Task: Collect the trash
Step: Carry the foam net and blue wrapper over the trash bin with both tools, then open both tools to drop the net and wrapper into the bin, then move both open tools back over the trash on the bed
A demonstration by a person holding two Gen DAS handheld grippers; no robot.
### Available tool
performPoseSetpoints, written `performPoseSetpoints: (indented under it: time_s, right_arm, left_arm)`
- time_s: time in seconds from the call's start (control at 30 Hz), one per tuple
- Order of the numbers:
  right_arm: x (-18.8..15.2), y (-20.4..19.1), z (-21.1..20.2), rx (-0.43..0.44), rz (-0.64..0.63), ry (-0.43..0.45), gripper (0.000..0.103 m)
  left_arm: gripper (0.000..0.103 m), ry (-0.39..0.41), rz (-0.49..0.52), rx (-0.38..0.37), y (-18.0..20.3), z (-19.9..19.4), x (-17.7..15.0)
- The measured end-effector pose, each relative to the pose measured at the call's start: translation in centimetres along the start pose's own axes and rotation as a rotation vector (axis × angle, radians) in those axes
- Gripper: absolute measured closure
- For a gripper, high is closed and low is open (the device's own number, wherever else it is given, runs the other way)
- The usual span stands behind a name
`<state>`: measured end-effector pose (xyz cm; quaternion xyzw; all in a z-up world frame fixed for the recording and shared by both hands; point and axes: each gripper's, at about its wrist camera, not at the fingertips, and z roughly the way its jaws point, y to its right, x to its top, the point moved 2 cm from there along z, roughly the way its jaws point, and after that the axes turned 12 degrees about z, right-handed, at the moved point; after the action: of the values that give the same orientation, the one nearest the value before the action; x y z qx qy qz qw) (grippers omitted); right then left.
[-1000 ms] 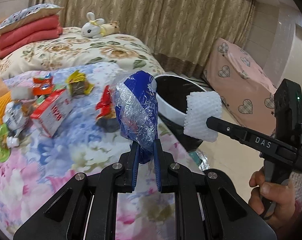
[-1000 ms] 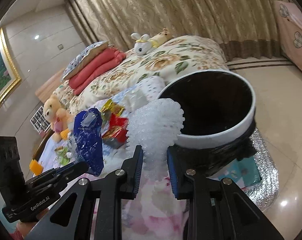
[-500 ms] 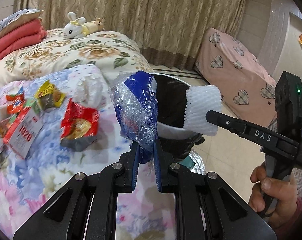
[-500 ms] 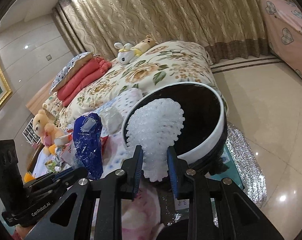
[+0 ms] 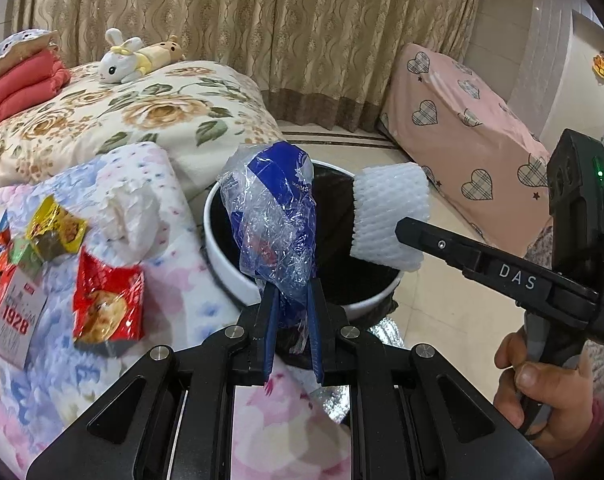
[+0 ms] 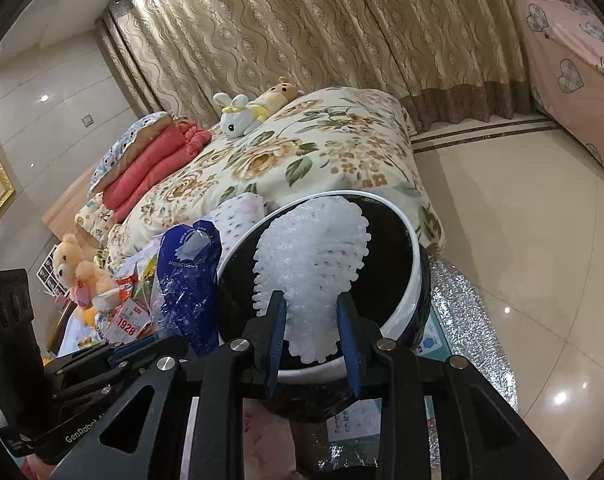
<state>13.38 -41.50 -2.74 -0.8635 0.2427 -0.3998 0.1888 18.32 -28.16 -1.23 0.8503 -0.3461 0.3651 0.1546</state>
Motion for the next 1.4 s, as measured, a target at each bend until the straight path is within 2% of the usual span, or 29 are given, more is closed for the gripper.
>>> performPoseSetpoints:
  time_s: [0.4, 0.47, 0.5, 0.53, 0.6, 0.63, 0.73, 0.97, 1.4]
  right_arm:
    - [1.0, 0.8, 1.7, -0.026, 0.006, -0.025, 0.074]
    - [1.1, 0.9, 1.9, -0.031, 0.005, -0.029, 0.073]
    - [1.1, 0.8, 2.0, -0.032, 0.004, -0.032, 0.068]
    - [1.2, 0.8, 2.1, -0.035, 0.004, -0.037, 0.064]
    - [1.2, 0.9, 2.2, -0.041, 0.012, -0.038, 0.045]
    - [1.2, 0.9, 2.2, -0.037, 0.015, -0.039, 0.042]
    - [1.1, 0.8, 2.1, -0.037, 0.019, -0.034, 0.039]
    - [0.2, -0.8, 1.6, -0.016, 0.008, -0.028, 0.023]
    - [-3.7, -5.7, 1.3, 0.045, -0.048, -0.062, 0.01]
  left_arm:
    - [0.088, -0.015, -0.003, -0.014, -0.3, 1.9, 1.2]
    - [0.076, -0.019, -0.009, -0.021, -0.4, 2.1, 1.2]
    - [0.066, -0.02, -0.014, -0.018, -0.6, 2.1, 1.2]
    - [0.061, -0.018, -0.02, -0.013, -0.7, 2.1, 1.1]
    - [0.052, -0.009, -0.034, -0.015, -1.1, 1.8, 0.8]
    - [0.051, -0.006, -0.039, -0.014, -1.2, 1.7, 0.7]
    - [0.047, 0.003, -0.057, -0.003, -1.7, 1.0, 0.1]
    - [0.044, 0.027, -0.11, 0.037, -3.2, -1.2, -2.3]
    - [0.043, 0.049, -0.223, 0.128, -7.4, -5.7, -7.9]
